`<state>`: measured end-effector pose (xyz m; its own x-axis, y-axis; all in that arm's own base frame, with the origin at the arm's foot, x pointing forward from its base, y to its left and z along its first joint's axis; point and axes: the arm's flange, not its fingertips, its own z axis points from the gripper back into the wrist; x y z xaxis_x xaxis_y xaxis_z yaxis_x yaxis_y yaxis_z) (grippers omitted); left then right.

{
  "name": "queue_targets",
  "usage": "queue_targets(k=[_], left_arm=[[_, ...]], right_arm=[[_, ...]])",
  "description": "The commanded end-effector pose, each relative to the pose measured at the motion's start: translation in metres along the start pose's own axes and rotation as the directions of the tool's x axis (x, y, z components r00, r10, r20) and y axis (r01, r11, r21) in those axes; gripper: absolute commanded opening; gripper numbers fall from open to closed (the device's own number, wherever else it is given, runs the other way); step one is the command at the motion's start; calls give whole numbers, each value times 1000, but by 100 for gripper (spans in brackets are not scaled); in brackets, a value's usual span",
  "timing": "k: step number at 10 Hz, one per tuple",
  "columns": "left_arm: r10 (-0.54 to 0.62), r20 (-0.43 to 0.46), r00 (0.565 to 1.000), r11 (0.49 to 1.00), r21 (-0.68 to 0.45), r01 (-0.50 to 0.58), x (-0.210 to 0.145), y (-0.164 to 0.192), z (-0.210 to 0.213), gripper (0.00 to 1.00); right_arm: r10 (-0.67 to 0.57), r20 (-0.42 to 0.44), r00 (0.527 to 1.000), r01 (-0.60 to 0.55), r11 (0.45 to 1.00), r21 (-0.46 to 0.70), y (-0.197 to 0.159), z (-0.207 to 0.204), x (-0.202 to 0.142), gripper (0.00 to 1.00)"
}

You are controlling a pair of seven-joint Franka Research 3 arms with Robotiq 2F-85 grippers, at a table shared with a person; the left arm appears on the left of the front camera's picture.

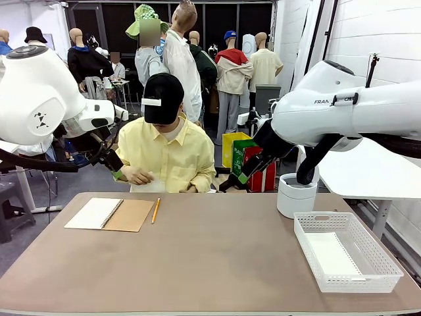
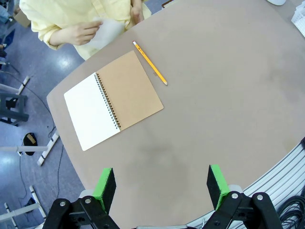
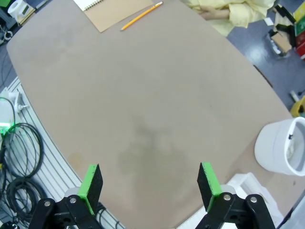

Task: Sort the paper based on its condition.
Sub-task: If a person hands you a paper, place it in the Organizing basket , and if it's crumpled, put it in the Trash can.

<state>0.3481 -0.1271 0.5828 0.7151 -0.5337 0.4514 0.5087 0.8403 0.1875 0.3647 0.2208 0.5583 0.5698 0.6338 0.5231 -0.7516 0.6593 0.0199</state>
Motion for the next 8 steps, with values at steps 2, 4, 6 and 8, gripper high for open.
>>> queue_targets(k=[2,4,6,8], left_arm=[[-2,6,1000,1000,-1,2,0,1,0,100],[-2,6,1000,1000,-1,2,0,1,0,100],[-2,6,1000,1000,-1,2,0,1,0,100],[-2,6,1000,1000,-1,2,0,1,0,100]], right_arm=[[-11,3,1000,11,1000,-14,1,1,2,100],[-11,3,1000,11,1000,-14,1,1,2,100],[-11,3,1000,11,1000,-14,1,1,2,100],[-11,3,1000,11,1000,-14,1,1,2,100]])
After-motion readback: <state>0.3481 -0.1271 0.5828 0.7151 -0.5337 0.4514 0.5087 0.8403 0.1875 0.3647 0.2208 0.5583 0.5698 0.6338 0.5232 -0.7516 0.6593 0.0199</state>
